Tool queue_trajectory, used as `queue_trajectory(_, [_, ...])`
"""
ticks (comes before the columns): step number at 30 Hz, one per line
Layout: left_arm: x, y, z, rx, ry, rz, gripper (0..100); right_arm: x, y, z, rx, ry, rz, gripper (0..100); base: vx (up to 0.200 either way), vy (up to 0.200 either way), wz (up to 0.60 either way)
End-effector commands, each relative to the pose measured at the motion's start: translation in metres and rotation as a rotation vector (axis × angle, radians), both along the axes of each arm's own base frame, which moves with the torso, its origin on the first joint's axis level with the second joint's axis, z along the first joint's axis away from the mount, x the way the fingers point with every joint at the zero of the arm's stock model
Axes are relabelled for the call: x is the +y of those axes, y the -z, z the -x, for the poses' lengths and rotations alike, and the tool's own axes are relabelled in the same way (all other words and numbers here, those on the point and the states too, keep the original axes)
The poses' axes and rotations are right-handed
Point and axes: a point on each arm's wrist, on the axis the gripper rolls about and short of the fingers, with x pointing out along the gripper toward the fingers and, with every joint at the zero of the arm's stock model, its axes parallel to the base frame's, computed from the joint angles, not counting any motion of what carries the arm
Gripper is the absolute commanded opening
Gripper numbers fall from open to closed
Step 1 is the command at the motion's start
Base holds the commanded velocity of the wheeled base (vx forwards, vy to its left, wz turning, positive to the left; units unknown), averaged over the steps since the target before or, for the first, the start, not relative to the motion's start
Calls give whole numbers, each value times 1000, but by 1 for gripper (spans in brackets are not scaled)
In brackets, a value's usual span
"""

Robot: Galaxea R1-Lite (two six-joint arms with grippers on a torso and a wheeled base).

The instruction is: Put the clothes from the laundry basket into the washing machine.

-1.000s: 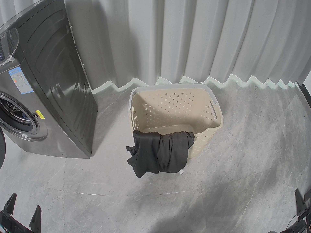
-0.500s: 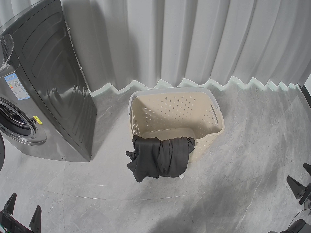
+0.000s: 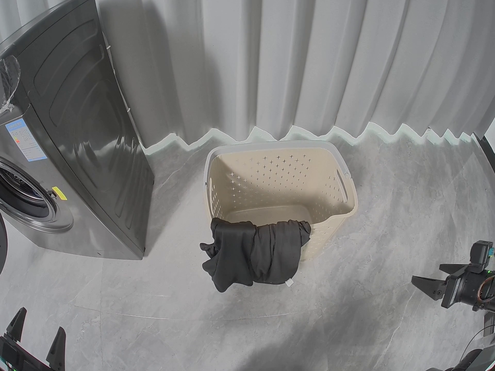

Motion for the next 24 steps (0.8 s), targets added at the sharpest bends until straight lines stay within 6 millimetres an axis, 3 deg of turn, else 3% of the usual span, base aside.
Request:
queue_trajectory(1, [0,5,0,0,-1,1,100,13,18,-21,127,-50,10,100,0,0,0])
queue_trajectory(9, [0,5,0,0,1,4,100,22,24,-37,138,-77,11,100,0,0,0])
queue_trajectory(24, [0,5,0,-2,1,4,100,68,54,-91,109,-137,-46,100,0,0,0])
